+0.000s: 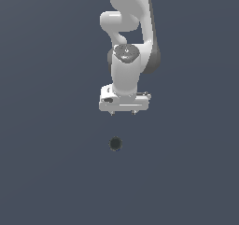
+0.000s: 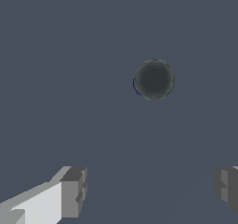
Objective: Pick up the object and move it to a goal position.
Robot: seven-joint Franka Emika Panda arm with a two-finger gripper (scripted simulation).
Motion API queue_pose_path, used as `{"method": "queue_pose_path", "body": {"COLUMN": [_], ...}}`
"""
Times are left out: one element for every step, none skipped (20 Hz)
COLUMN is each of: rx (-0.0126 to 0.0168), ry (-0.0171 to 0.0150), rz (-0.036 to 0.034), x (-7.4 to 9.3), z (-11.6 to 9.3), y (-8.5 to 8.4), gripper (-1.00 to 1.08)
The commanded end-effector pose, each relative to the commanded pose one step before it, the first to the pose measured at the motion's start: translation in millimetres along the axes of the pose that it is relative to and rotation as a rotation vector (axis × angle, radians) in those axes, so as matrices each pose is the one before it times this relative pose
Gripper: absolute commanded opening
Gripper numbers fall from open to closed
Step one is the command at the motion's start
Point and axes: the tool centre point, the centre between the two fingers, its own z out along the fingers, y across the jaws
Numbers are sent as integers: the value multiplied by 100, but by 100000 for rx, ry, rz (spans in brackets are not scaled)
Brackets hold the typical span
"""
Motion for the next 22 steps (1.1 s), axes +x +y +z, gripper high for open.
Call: {"method": "queue_pose_path", "body": {"rx": [0,0,68,96,134,181,180,140,99,57,10,0,-57,-31,-31,-33,-38,-47,-57,-65,-70,-72], "ry": [0,0,-9,-13,-17,-21,-18,-13,-8,-4,-1,0,4,2,1,1,1,1,1,1,1,0], "rz": [0,0,1,10,28,70,122,153,168,159,97,0,-222,-291,-419,-543,-672,-810,-945,-1081,-1212,-1337], "x": [0,2,7,11,12,8,-2,-13,-21,-24,-17,6,30,54,77,101,125,149,172,195,216,236], "z": [0,-13,-33,-56,-80,-105,-111,-91,-69,-44,-15,18,34,46,59,74,91,111,134,156,177,197], "y": [1,-12,-24,-41,-58,-73,-78,-62,-44,-23,-5,38,-13,24,26,34,42,50,64,77,88,101], "gripper": [100,100,100,100,100,100,100,100,100,100,100,100,100,100,100,100,100,100,100,100,100,100]}}
